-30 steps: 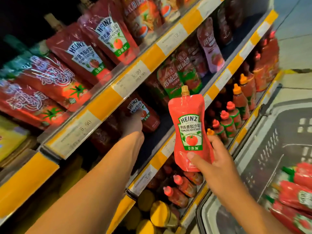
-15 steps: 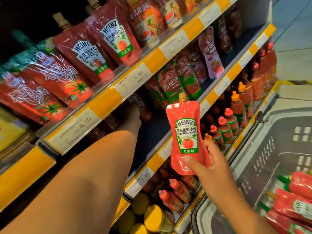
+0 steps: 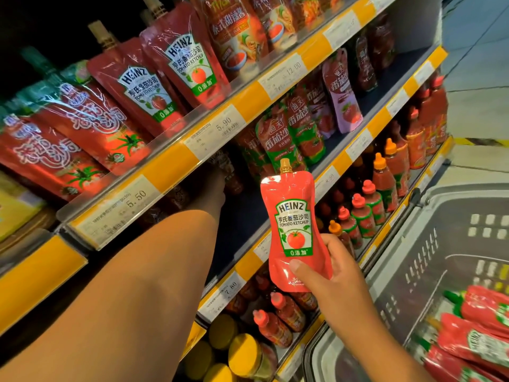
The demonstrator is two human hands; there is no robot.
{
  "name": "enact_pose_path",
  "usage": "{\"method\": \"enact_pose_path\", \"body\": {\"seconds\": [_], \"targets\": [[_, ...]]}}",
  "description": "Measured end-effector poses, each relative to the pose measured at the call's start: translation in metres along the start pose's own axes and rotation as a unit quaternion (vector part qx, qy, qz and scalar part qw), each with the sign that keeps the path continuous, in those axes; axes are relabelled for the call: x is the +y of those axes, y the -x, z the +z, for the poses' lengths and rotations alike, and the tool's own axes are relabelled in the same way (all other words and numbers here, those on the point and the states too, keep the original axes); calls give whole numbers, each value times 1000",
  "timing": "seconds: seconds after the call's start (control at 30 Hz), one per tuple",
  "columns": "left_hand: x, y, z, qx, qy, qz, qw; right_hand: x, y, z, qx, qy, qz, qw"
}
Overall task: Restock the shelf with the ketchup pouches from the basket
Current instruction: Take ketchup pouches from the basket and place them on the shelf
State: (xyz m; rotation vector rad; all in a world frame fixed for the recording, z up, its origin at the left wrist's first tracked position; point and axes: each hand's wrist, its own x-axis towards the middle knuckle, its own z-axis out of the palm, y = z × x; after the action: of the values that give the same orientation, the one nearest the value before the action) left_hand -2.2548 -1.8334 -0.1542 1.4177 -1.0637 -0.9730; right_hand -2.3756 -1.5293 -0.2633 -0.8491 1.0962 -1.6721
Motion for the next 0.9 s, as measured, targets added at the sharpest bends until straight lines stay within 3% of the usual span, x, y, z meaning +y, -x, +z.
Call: {"method": "enact_pose_path", "body": {"seconds": [0.13,0.3,0.33,0.4,0.47,0.53,0.73,0.9], "targets": [[4,43,1,-23,13,-22,999,-2,-2,-2,9,-1,-1,1000],[0,113,-29,40,-14,-2,999,-5,-3,-2,12,-1,14,1000],[-4,132,-38,20,12,2,1000,-6,-3,-2,11,1,15,1000],[-13,179,-55,-93,32,5,995,-9,-3,-2,4,5,15,1000],[-17,221,-69,-213,-26,10,977,-12,-1,-2,-12,-5,21,1000],[-17,238,-81,-266,-76,16,961,-14,1,-2,-42,-4,29,999],[-13,239,-89,-275,-92,16,957,-27,5,2,-120,61,23,991],[-4,236,-95,-230,-99,56,966,-35,6,9,-159,75,13,984]]}}
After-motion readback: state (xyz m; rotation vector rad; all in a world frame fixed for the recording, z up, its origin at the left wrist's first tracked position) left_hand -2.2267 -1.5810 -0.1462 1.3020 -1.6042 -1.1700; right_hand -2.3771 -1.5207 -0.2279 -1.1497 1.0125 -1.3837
